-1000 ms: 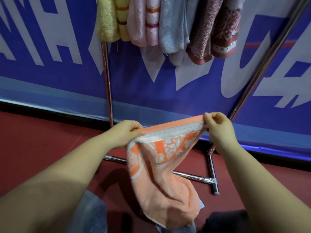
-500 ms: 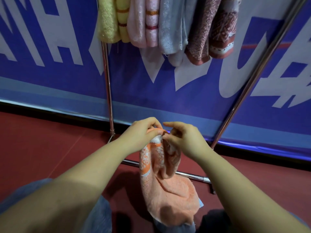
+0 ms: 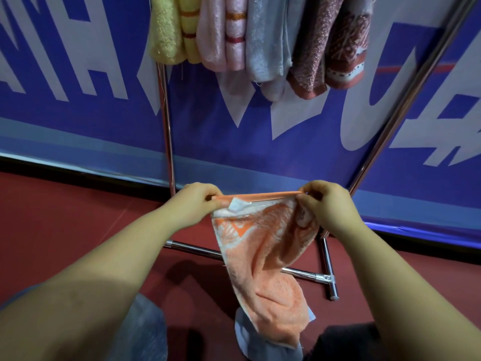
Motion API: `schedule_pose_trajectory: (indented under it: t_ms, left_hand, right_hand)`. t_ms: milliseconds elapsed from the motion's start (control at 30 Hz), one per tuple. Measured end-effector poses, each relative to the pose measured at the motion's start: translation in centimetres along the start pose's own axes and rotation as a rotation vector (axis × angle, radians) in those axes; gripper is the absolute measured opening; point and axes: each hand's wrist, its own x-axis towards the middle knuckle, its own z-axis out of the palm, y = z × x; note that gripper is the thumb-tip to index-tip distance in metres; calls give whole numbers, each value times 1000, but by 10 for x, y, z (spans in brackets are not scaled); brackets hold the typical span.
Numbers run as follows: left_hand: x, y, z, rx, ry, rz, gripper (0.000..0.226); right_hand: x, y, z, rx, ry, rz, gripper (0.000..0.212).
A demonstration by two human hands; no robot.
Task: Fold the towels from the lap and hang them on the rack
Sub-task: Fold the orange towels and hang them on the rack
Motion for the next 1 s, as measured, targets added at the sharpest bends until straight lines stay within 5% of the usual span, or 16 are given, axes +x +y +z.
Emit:
schedule_pose_trajectory:
  t_ms: [333,600,1000]
  left_hand:
    - [1,14,19,-669,226,-355,12]
    - [0,41,44,-854,29,-299,17]
    - [5,37,54,-899,147,-230,18]
  right_hand:
    - [6,8,13,284,271,233,17]
    - [-17,-30,54,553,43,164,9]
    - [-23,-44,61,661,-114,95,30]
